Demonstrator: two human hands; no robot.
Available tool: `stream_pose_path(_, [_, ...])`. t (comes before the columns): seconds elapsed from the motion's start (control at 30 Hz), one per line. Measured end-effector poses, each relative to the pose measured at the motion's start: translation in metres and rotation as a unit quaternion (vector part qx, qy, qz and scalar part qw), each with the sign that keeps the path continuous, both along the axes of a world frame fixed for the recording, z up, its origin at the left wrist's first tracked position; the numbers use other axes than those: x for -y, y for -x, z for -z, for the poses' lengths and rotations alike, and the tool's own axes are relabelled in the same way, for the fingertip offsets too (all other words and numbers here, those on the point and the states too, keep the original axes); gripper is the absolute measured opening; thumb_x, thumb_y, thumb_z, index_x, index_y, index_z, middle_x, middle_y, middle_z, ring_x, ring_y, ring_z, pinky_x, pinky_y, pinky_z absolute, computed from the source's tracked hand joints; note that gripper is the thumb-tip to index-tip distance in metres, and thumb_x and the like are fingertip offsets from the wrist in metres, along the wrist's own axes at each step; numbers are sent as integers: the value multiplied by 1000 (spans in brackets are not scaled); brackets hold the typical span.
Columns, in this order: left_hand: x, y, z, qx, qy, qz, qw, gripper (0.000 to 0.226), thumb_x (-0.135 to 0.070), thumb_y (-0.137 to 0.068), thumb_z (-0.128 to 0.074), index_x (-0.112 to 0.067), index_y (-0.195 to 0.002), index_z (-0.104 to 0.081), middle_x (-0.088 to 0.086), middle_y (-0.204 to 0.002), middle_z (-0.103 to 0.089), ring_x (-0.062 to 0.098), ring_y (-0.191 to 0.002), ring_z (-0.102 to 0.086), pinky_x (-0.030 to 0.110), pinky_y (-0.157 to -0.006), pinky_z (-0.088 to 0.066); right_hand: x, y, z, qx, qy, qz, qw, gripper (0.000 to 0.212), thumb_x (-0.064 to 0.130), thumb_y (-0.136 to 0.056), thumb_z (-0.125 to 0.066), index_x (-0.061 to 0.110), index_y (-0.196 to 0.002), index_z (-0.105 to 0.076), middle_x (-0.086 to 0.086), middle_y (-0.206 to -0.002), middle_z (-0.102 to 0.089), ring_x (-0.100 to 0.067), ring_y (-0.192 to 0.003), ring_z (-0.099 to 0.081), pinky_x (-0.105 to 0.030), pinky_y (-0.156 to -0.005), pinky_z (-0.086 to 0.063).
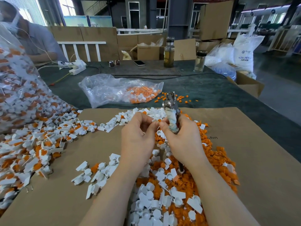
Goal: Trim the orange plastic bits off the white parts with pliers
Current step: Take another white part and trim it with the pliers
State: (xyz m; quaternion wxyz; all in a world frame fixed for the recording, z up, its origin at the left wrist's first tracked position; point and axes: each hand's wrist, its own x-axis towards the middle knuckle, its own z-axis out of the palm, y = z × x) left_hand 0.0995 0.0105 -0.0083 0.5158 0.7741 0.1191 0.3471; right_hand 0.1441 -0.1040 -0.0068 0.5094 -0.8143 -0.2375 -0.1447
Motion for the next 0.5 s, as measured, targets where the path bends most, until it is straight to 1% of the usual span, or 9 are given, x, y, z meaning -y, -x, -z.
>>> stream_pose_path(0.17, [0, 0, 2, 1, 16, 7, 1000, 20, -21, -88, -74, -28, -75, -60, -7, -71, -66, 8, -69, -60, 20, -61, -49, -1, 1, -1, -15, -28, -8, 999, 14, 30, -92, -64, 29, -81, -56, 14, -63, -53, 7, -61, -54, -7, -50, -38])
stream_pose_path(0.2, [0, 0, 2, 2, 13, 7, 1000, 21, -21, -89, -74, -28, -75, -60, -7, -71, -65, 9, -70, -60, 20, -61, -49, -1, 1, -1, -15, -25, -9, 1000, 14, 30, -92, -63, 29, -81, -55, 14, -63, -52, 7, -62, -54, -8, -51, -38])
stream_pose_path(0.3, [0, 1, 0, 4, -6, 7, 1000, 20, -20, -89, -72, -27, -76, -59, -7, -71, -64, 9, -70, -58, 15, -59, -47, 0, 0, -1, -11, -7, -11, 1000, 10, 31, -92, -63, 29, -84, -56, 14, -66, -55, 4, -65, -56, -9, -53, -39])
stream_pose_path(0.33, [0, 1, 0, 2, -5, 9, 1000, 20, -19, -90, -72, -26, -76, -59, -6, -72, -65, 10, -71, -59, 16, -60, -48, 1, 0, -1, -16, 1, -15, 1000, 9, 32, -91, -64, 28, -87, -58, 14, -69, -57, 3, -68, -56, -10, -53, -39])
stream_pose_path(0.4, [-2, 1, -1, -3, 28, 15, 999, 17, -19, -91, -70, -24, -79, -60, -1, -76, -68, 15, -75, -63, 24, -66, -53, 4, -2, -2, -36, 19, -29, 999, 8, 34, -90, -64, 28, -92, -60, 15, -76, -60, 2, -73, -58, -11, -58, -40])
stream_pose_path(0.43, [-4, 2, -2, -2, 57, 21, 998, 15, -18, -92, -69, -22, -80, -61, 1, -77, -69, 19, -77, -66, 29, -70, -55, 7, -3, -2, -49, 27, -40, 998, 9, 34, -89, -64, 27, -94, -61, 14, -80, -62, 0, -75, -59, -16, -62, -44])
stream_pose_path(0.47, [-6, 2, -3, 7, 91, 32, 995, 13, -16, -92, -69, -19, -82, -62, 0, -77, -70, 19, -77, -68, 30, -72, -57, 10, -4, -3, -62, 36, -53, 996, 10, 33, -89, -65, 27, -96, -61, 13, -82, -63, -2, -77, -60, -22, -66, -48])
stream_pose_path(0.5, [-9, 3, -4, 21, 125, 45, 991, 11, -13, -92, -68, -16, -83, -63, -3, -74, -70, 14, -75, -68, 27, -72, -56, 13, -5, -4, -74, 51, -67, 994, 11, 33, -88, -66, 27, -96, -61, 12, -83, -63, -4, -76, -60, -26, -68, -50])
